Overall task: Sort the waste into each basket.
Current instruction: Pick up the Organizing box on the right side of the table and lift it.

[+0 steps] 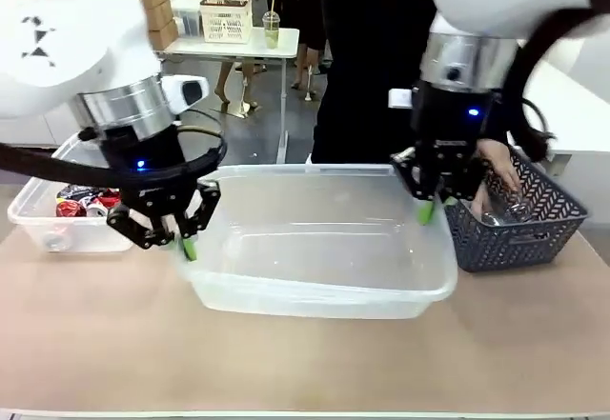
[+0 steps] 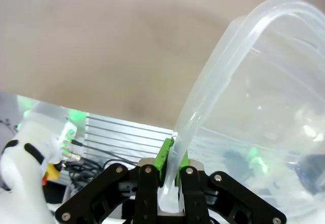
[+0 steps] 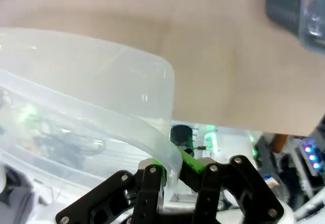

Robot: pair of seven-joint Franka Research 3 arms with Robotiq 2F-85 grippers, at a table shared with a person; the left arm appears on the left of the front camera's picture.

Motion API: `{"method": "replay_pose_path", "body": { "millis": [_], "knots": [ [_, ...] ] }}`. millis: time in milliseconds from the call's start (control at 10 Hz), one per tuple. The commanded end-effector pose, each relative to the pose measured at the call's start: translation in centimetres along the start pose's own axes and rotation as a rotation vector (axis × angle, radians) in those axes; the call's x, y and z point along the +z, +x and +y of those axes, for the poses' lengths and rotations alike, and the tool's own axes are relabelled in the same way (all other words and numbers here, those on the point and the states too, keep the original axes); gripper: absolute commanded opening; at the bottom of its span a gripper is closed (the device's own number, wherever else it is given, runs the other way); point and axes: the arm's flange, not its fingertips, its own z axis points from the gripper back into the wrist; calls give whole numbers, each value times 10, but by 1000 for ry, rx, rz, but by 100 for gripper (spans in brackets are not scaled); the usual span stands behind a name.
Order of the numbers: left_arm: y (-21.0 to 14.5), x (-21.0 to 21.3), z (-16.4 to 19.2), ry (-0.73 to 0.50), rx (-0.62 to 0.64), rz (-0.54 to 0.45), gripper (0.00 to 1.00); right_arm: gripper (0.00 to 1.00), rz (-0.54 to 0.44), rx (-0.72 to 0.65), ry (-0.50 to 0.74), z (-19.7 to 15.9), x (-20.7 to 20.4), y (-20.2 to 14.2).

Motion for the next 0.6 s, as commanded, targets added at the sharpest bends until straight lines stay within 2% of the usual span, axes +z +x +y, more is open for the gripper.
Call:
{"method": "replay_pose_path", "body": {
  "millis": [0,100,500],
  "knots": [
    [7,-6,16,-48,99,3,0,0,30,14,-26,8,2,5],
    [0,0,0,0,0,0,0,0,0,0,0,0,0,0],
    [0,0,0,0,0,0,0,0,0,0,0,0,0,0]
  ]
}}
